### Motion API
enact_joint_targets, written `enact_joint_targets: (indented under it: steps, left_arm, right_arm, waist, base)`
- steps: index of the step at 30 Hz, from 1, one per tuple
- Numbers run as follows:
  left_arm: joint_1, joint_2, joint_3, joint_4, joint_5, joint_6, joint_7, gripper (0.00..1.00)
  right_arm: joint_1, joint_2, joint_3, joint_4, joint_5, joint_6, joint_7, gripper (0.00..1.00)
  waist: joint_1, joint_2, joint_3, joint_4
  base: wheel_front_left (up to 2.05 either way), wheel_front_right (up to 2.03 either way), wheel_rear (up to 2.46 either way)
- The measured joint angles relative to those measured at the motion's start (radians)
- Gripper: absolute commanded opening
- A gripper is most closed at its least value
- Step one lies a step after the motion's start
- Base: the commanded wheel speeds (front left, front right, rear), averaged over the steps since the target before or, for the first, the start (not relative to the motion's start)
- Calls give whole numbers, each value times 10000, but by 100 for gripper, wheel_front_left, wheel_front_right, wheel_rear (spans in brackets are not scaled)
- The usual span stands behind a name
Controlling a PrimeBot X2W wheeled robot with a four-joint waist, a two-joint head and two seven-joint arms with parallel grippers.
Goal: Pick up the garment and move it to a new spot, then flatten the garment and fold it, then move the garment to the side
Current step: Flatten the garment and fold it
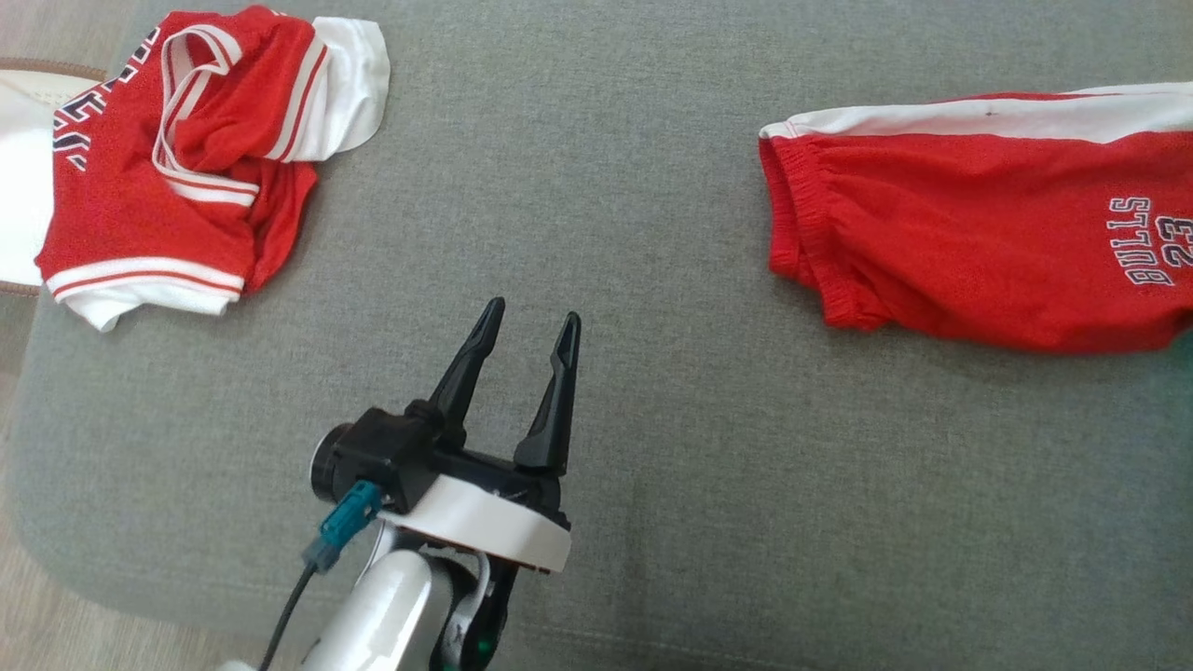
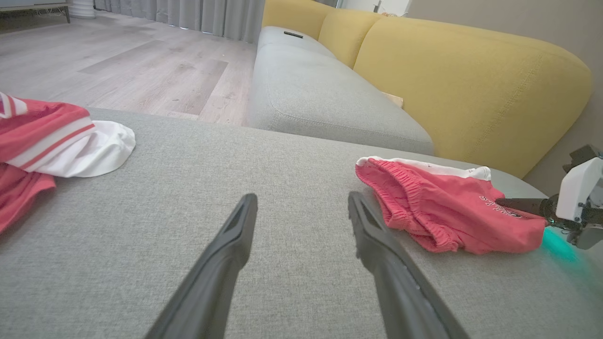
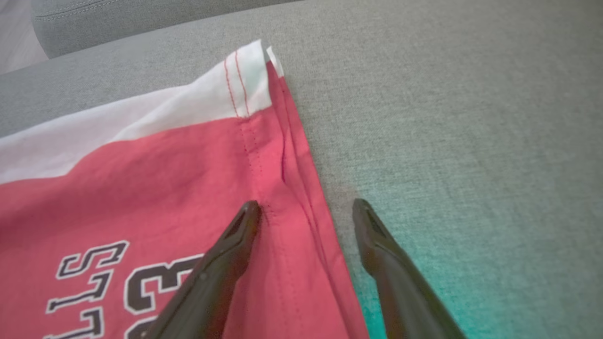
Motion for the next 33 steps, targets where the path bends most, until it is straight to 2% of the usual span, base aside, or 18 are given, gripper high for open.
enact_joint_targets:
  steps: [1, 3, 8, 11, 17, 20, 23, 33]
  left_arm:
    - [0, 0, 6, 0, 0, 2, 0, 100]
    - [0, -2, 25, 6, 6, 33, 0, 100]
    - [3, -6, 132, 69, 90, 40, 0, 100]
    - [36, -13, 337, 125, 105, 25, 0, 100]
    - [396, -8, 545, 178, 144, -21, 0, 100]
    - [389, -13, 548, 209, 142, -59, 0, 100]
    - [393, -12, 583, 263, 142, -56, 0, 100]
    - [731, -10, 627, 696, 27, -61, 0, 100]
  right_arm:
    - [-23, 4, 31, -2, 59, 0, 52, 94]
    - [-33, 29, 140, -48, 257, 0, 146, 0]
    - [5, 98, 522, -142, 391, 2, -17, 0]
    - [88, 0, 880, -40, -40, 0, -203, 0]
    - [16, -742, 1400, 121, -736, 0, -366, 0]
    - [-96, -865, 1492, 140, -732, 0, -395, 0]
    - [-282, -686, 1779, -274, -732, 0, -696, 0]
    - [-354, 769, 2449, -2125, -360, 0, -1292, 0]
  waist:
    - [0, 0, 3, -12]
    - [0, 0, -11, -61]
    - [0, 0, -156, -351]
    - [0, 0, -349, -606]
    - [0, 0, -734, -1244]
    - [0, 0, -914, -1476]
    - [0, 0, -1099, -1654]
    - [0, 0, -1847, -1973]
  base:
    - [0, 0, 0]
    - [0, 0, 0]
    - [0, 0, 0]
    - [0, 0, 0]
    - [0, 0, 0]
    - [0, 0, 0]
    - [0, 0, 0]
    - [0, 0, 0]
